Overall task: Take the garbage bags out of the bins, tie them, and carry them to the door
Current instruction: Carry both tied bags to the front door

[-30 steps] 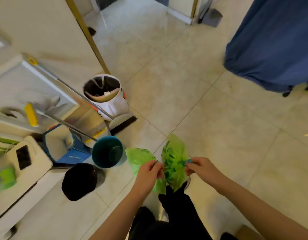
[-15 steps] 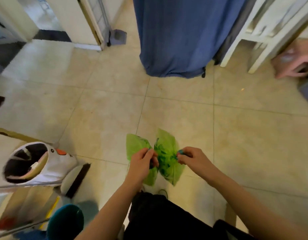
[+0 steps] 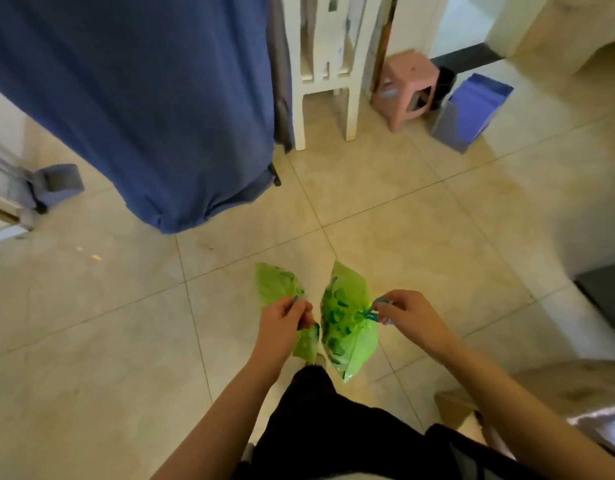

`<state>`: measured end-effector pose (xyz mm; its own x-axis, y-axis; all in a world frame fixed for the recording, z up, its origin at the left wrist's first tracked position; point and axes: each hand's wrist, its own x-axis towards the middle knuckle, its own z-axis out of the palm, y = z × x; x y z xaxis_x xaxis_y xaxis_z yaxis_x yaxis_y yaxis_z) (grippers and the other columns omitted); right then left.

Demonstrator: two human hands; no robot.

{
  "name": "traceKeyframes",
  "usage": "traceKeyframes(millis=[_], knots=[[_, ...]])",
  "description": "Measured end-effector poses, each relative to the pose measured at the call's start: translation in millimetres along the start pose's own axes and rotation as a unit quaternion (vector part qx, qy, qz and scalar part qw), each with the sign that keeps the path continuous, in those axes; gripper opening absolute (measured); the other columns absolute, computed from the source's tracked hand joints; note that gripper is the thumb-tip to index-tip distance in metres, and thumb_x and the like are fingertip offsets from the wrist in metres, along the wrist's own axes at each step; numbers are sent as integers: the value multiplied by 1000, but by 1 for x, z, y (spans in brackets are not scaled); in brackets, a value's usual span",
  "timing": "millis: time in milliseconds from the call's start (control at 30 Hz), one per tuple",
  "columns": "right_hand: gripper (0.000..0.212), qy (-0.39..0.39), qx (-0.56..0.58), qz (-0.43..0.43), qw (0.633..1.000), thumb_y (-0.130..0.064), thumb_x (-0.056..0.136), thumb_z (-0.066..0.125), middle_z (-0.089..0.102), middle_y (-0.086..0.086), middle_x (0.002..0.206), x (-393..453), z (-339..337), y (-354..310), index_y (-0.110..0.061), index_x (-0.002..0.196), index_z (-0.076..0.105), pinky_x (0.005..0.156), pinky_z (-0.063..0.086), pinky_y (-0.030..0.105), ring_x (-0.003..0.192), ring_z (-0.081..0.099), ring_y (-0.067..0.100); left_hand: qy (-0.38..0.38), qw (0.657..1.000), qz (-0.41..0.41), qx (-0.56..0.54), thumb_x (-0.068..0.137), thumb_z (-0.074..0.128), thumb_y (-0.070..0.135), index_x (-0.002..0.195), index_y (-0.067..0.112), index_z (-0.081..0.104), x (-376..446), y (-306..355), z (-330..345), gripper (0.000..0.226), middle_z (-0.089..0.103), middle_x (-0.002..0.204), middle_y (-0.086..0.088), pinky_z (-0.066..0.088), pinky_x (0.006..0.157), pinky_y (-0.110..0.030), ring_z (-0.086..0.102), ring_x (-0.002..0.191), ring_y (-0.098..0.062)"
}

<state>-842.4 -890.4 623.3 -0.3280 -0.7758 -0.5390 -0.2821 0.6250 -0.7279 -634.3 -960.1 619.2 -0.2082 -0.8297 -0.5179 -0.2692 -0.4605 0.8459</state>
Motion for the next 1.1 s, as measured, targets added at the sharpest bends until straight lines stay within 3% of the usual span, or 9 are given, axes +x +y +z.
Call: traceKeyframes(millis=[133,300,400,533,700,833,900,967,1100], knots=[[16,72,28,32,997,-16,84,60,69,0,64,37,-52,-2,-9,73,70,79,54,45,68,66,17,-78,995,5,55,95,51,14,77,5,66,65,48,44,25,63,61,0,51,61,-12,60,56,-4],[16,153,70,51,984,-14,86,60,73,4,71,69,-125,1,-7,79,72,79,55,43,72,68,20,-149,979,62,123,92,55,11,80,-6,65,128,102,114,23,64,65,-3,51,68,-27,60,61,-9],[16,194,98,43,975,-9,89,58,72,4,73,89,-172,9,-3,85,71,77,55,35,69,66,14,-166,966,105,165,91,56,11,71,6,65,168,132,162,22,68,66,-3,52,76,-36,66,72,-22],[17,239,129,25,962,-4,90,56,69,5,71,120,-242,21,3,86,71,64,51,11,57,62,-3,-198,949,161,184,90,57,11,66,19,63,211,175,240,26,69,58,9,52,71,-26,65,63,-6],[21,278,110,18,954,-6,88,56,69,-8,63,159,-343,39,-13,73,70,67,51,16,55,61,-2,-199,947,185,173,91,56,11,72,13,66,244,224,343,21,70,70,0,51,74,-25,67,74,-16],[31,286,114,29,951,-5,87,56,67,-12,57,194,-417,54,-25,65,65,66,53,18,56,64,1,-217,940,197,175,92,55,10,83,1,68,270,258,428,18,70,73,-1,48,64,-8,63,65,0],[30,300,142,41,942,-4,86,55,68,-12,56,209,-451,62,-24,67,66,69,54,23,58,66,7,-237,938,183,172,91,56,11,81,8,69,285,272,467,17,70,70,4,51,71,-15,66,70,-3],[27,313,167,58,933,-4,86,54,70,-11,60,225,-485,69,-20,70,68,65,52,16,57,65,2,-258,936,170,168,90,57,13,74,20,69,302,286,507,21,71,66,8,53,76,-24,69,80,-14],[22,345,224,73,909,-4,86,55,71,-11,63,259,-555,84,-15,74,70,72,53,15,67,65,6,-285,932,158,159,92,57,10,71,18,66,332,315,587,24,69,60,10,52,69,-18,68,77,-15]])
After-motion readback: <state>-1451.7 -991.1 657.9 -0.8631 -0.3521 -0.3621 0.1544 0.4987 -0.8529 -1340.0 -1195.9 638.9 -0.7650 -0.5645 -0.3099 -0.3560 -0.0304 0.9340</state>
